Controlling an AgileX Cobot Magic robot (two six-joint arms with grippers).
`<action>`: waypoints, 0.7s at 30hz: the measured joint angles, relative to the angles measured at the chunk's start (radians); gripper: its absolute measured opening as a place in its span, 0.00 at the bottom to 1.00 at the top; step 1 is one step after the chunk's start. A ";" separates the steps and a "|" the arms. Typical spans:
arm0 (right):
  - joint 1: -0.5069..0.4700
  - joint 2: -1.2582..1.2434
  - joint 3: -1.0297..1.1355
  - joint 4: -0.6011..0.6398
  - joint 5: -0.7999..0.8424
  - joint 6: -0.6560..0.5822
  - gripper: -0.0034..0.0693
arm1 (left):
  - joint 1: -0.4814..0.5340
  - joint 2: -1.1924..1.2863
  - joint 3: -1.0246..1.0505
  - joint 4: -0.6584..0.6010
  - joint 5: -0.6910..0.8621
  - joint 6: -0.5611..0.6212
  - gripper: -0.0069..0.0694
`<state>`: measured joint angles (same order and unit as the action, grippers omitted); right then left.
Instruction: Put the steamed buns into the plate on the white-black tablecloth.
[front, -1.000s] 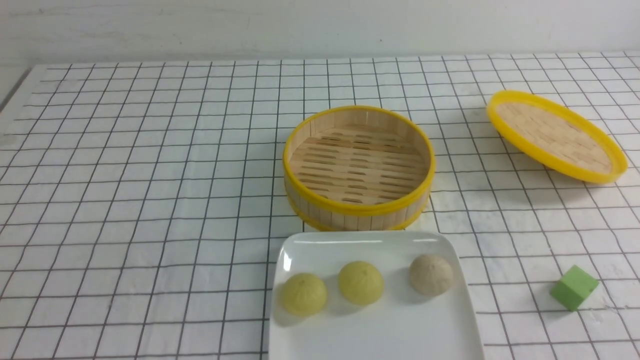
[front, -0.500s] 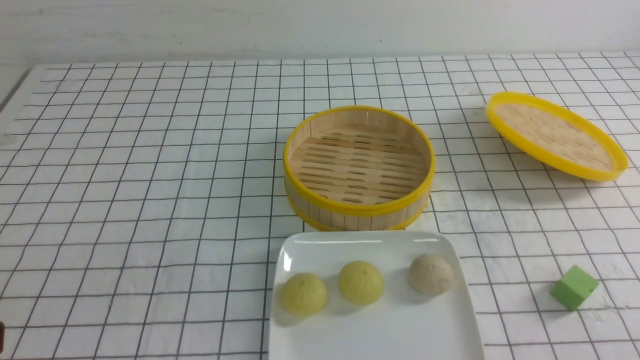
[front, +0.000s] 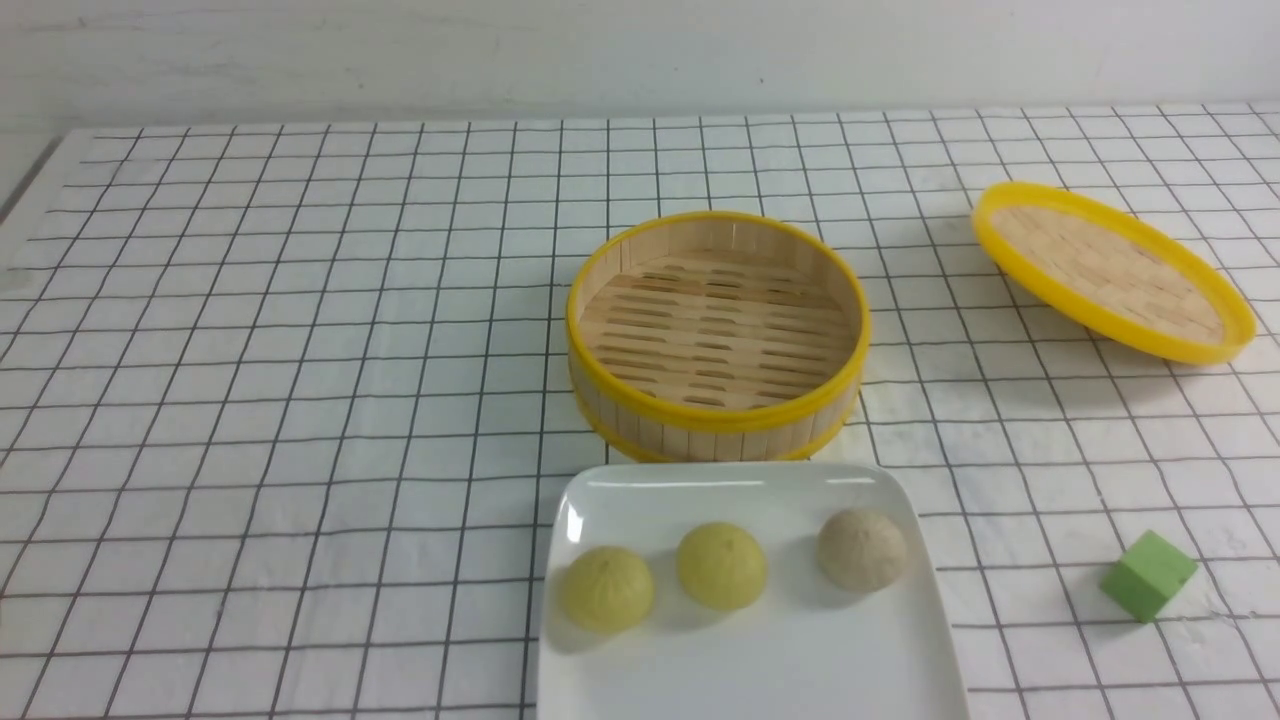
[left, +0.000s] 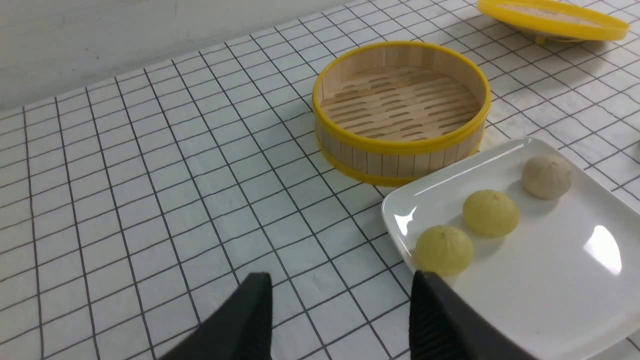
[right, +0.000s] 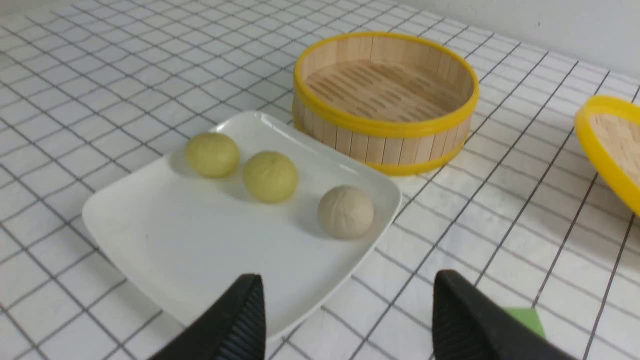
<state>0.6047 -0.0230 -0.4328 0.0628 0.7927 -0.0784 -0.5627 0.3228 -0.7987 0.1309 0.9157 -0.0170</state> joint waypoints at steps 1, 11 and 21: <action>0.000 0.000 0.001 0.000 -0.036 0.000 0.63 | 0.000 0.000 0.000 0.001 -0.003 0.000 0.60; 0.000 0.000 0.001 -0.026 -0.106 0.000 0.35 | 0.000 0.000 0.000 0.012 -0.010 0.000 0.60; 0.000 0.001 0.138 -0.050 -0.145 0.000 0.27 | 0.000 0.000 0.000 0.013 -0.086 0.000 0.60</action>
<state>0.6047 -0.0218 -0.2947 0.0131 0.6476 -0.0788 -0.5627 0.3228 -0.7987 0.1440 0.8301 -0.0170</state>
